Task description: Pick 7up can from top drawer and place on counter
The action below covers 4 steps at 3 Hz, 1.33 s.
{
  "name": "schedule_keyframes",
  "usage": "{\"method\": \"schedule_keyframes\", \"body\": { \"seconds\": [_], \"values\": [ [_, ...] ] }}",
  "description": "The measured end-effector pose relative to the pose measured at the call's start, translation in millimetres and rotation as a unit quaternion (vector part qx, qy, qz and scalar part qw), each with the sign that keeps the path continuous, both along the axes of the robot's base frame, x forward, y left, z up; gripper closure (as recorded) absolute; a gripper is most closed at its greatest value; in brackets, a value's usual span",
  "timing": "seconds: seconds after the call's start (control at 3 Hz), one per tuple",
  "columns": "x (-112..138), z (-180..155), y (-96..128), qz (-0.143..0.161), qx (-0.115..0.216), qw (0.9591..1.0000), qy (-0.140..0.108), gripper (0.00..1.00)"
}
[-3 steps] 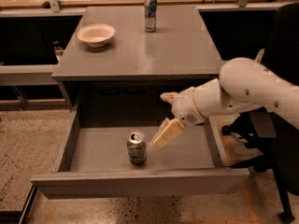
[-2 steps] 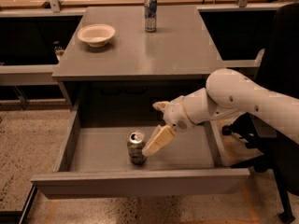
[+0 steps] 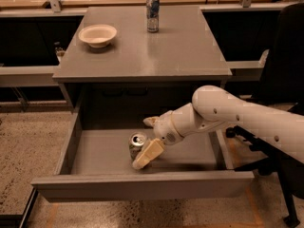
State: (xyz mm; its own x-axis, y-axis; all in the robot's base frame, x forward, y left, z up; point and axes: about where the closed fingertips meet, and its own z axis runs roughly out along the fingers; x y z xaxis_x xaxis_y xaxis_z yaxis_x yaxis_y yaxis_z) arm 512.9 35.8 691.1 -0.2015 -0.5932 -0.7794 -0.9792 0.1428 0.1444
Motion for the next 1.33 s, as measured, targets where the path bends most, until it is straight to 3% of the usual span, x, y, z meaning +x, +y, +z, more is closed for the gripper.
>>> {"method": "schedule_keyframes", "body": {
  "seconds": [0.67,1.0,1.33],
  "values": [
    [-12.8,-11.3,22.5,0.019,0.03,0.9991,0.025,0.43],
    [-12.8,-1.8,18.0,0.012,0.051,0.9983,0.023,0.65],
    [-7.1,38.6,-1.3,0.007,0.066,0.9978,0.0,0.89]
  ]
}}
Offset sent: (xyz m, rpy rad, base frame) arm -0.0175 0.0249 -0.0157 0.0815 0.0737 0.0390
